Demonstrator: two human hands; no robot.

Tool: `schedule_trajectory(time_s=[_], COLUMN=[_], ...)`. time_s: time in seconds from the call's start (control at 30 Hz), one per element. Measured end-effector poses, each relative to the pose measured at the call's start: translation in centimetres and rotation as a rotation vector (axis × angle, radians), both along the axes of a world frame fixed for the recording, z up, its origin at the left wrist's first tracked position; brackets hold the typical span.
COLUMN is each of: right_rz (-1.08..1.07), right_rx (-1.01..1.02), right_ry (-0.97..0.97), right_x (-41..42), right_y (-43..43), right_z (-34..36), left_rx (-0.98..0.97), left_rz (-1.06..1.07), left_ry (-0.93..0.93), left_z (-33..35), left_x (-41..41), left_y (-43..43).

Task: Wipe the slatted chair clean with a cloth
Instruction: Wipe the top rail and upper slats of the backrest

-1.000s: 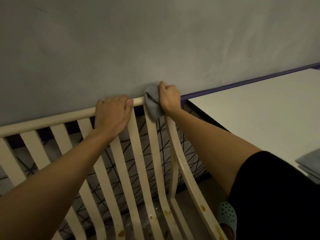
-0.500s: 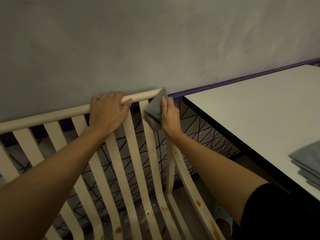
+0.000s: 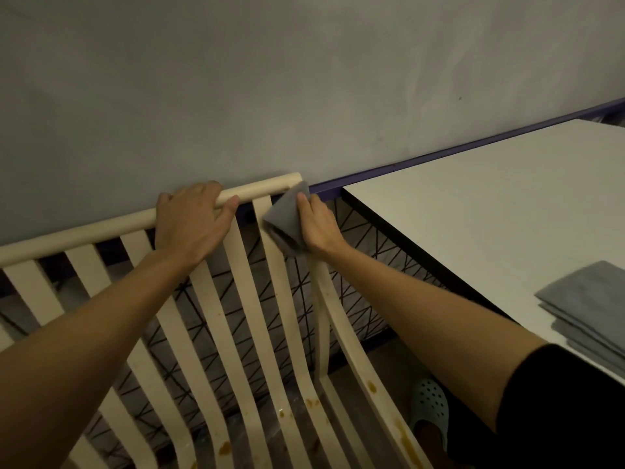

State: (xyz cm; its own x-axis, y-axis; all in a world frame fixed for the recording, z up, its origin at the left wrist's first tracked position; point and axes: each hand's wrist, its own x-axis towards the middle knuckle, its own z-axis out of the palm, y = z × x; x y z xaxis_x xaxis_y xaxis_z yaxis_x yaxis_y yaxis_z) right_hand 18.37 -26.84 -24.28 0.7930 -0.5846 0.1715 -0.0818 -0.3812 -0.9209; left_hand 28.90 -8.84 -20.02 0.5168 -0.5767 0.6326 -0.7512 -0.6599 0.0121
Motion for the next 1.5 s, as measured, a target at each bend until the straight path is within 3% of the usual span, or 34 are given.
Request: schedule_trajectory(time_s=[0.13, 0.27, 0.6, 1.13, 1.5], right_rz=[0.104, 0.101, 0.013, -0.053, -0.091], right_rx=[0.161, 0.064, 0.054, -0.041, -0.219], right_ry=[0.006, -0.066, -0.158, 0.067, 0.221], right_x=[0.8, 0.7, 1.2, -2.6, -4.4], right_y=[-0.7, -0.7, -0.1, 1.4, 2.5], right_z=[1.6, 0.3, -1.2, -6.2, -8.5], left_rx=[-0.006, -0.013, -0.013, -0.028, -0.018], left_rz=[0.002, 0.005, -0.001, -0.01, -0.006], left_ry=[0.011, 0.007, 0.013, 0.034, 0.055], left_z=[0.0, 0.0, 0.0, 0.1, 0.1], left_x=[-0.1, -0.1, -0.1, -0.3, -0.5], left_y=[-0.1, 0.0, 0.1, 0.1, 0.1])
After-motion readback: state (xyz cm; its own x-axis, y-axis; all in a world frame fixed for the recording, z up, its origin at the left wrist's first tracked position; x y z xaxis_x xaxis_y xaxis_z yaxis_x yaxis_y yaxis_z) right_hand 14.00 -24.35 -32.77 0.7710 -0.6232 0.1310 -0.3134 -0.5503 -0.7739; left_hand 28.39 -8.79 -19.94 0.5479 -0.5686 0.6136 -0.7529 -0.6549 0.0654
